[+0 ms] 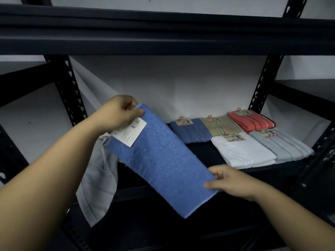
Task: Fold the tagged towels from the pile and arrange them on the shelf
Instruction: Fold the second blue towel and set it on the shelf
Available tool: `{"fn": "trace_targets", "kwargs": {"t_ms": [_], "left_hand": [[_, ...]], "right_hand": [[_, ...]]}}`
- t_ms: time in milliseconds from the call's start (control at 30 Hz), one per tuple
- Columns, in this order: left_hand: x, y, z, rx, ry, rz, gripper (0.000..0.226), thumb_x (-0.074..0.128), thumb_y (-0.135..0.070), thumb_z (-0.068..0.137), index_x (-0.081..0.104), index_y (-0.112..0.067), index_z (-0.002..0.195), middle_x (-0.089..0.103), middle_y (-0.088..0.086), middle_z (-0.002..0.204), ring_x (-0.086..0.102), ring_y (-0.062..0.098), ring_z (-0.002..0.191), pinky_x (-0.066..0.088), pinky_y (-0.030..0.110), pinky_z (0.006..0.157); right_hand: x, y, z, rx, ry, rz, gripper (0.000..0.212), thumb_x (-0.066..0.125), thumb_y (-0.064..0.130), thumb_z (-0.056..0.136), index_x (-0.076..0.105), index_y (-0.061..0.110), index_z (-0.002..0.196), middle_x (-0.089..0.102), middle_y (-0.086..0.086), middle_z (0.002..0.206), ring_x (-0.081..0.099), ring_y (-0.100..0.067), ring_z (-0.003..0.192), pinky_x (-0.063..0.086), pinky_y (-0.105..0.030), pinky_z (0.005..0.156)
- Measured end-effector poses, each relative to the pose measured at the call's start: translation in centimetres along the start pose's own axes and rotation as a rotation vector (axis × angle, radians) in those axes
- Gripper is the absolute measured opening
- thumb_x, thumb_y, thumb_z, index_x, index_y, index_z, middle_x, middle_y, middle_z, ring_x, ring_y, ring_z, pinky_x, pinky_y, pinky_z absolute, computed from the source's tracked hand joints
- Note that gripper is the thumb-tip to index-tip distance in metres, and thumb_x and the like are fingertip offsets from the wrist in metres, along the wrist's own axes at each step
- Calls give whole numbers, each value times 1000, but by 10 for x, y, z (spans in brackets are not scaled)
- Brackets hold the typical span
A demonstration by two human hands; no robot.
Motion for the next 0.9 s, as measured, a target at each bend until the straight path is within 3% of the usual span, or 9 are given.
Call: {"fn": "trace_targets", "kwargs": {"t_ms": [100,300,367,467,533,600,700,767,900], "left_hand": [[6,44,-9,-145,-34,-30,24,73,-35,93,66,-15,83,65,-1,69,58,16,59,43,30,57],[59,107,-33,-309,58,-40,21,76,-26,89,65,-13,76,69,1,66,66,24,61,53,39,61],[72,115,-37,-333,69,-46,15,76,-25,89,67,-13,86,74,7,72,72,28,63,58,40,62],[82,122,-37,-316,48,34,16,76,-25,90,64,-15,92,73,4,71,67,20,59,52,31,56],[84,124,-35,-271,10,152,16,74,-25,89,61,-18,94,71,-1,74,66,18,68,45,28,57],[91,122,-36,-177,-19,284,17,73,-23,87,61,-19,99,71,0,85,67,25,83,50,33,68],[100,114,-43,-74,-78,450,17,69,-23,89,67,-16,104,64,5,103,62,33,94,53,42,75],[103,103,-47,2,-130,522,18,68,-25,88,73,-16,103,63,6,101,61,35,95,52,45,79],[122,94,-56,64,-34,471,44,56,-54,91,76,-21,111,70,3,107,65,30,100,53,44,89]], "right_hand": [[-33,7,2,21,-142,173,33,67,10,98,58,-15,117,75,-21,113,72,-27,102,58,-48,97],[-80,19,25,63,-353,316,29,60,19,104,64,-5,120,75,-19,117,76,-22,92,60,-31,70],[-89,22,39,71,-386,257,25,62,20,103,70,0,117,76,-18,115,77,-25,95,61,-36,77],[-98,27,59,55,-454,67,16,69,22,99,75,8,103,79,-12,101,77,-27,95,60,-42,87],[-105,37,71,20,-530,-248,13,73,24,96,73,11,95,76,-7,88,73,-25,85,55,-34,78],[-103,47,80,-18,-569,-536,15,75,27,93,69,16,102,71,-3,85,67,-23,82,48,-31,71],[-88,53,85,-81,-571,-791,36,76,34,91,66,17,122,66,-5,109,62,-25,102,52,-37,87],[-69,57,82,-116,-584,-917,41,73,39,92,65,19,127,58,-6,120,52,-28,117,48,-40,97],[-18,42,87,-54,-400,-934,56,61,57,96,58,24,141,51,-5,138,45,-28,132,39,-40,111]]}}
Point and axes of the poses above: each hand's wrist, its own z-axis towards the middle knuckle, its own x-axis out of the palm, y = z × x, the point moved 9 cm from there along z, towards the middle knuckle
